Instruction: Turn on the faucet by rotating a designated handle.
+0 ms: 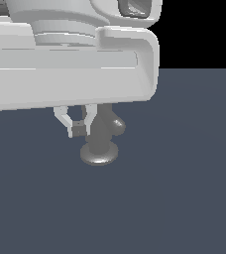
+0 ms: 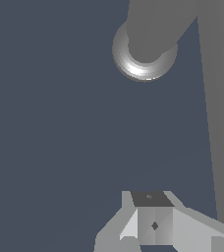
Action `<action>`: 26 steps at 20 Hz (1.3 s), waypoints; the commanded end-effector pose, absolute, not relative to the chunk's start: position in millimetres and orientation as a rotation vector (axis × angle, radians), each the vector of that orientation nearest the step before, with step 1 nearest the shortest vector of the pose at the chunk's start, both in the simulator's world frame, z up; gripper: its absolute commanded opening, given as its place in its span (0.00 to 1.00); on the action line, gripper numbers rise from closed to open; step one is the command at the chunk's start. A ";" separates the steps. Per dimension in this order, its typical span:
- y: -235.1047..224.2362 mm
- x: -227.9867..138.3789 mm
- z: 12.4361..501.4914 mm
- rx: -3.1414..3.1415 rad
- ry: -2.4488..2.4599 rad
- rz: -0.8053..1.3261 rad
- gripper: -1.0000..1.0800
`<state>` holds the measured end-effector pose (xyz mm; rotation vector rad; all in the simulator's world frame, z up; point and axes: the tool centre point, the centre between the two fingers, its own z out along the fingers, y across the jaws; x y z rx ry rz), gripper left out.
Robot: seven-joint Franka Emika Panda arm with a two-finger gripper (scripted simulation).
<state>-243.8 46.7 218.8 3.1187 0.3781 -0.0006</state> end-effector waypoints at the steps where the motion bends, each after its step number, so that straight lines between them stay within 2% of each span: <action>1: 46.7 -243.8 218.8 3.119 0.378 0.000 0.00; 26: -49.8 -202.1 218.6 3.118 0.378 0.000 0.00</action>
